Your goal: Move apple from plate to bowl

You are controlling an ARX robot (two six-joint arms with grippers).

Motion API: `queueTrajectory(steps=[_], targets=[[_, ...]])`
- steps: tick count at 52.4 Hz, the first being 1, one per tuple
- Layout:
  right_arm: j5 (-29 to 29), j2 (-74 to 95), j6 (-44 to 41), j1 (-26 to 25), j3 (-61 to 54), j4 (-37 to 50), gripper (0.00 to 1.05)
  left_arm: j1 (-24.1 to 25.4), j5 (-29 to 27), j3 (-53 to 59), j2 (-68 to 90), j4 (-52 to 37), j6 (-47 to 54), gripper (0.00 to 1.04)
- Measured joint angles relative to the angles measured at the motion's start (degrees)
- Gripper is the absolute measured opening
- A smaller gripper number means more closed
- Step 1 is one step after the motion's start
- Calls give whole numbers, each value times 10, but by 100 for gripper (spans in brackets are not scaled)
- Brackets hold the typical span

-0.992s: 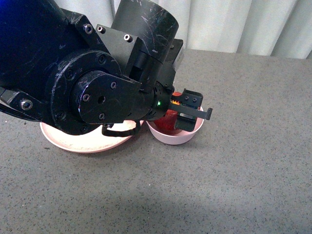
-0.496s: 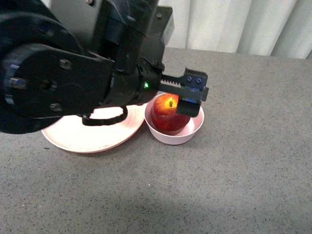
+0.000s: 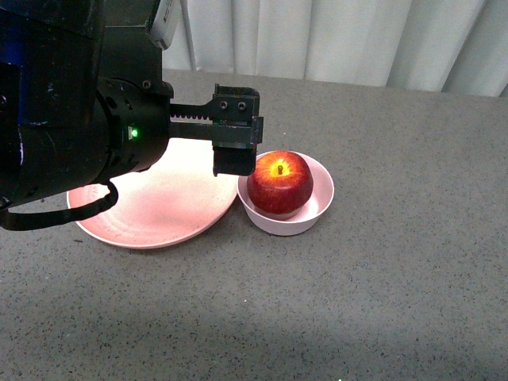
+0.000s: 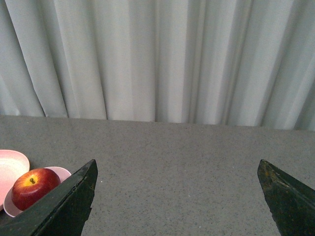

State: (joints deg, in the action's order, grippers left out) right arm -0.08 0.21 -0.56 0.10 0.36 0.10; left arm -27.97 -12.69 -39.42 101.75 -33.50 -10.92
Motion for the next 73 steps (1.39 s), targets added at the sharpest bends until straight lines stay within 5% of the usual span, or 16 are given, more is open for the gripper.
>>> queueTrajectory(steps=[6, 11, 31, 73], targets=[[0, 0, 0, 0, 0, 0, 95, 1, -105, 57, 26, -217, 53, 84], [2, 0, 0, 0, 0, 0, 95, 34, -106, 144, 3, -391, 82, 66], [0, 0, 0, 0, 0, 0, 95, 135, -15, 299, -196, -380, 101, 4], [0, 0, 0, 0, 0, 0, 95, 278, 125, 383, -645, -29, 105, 4]])
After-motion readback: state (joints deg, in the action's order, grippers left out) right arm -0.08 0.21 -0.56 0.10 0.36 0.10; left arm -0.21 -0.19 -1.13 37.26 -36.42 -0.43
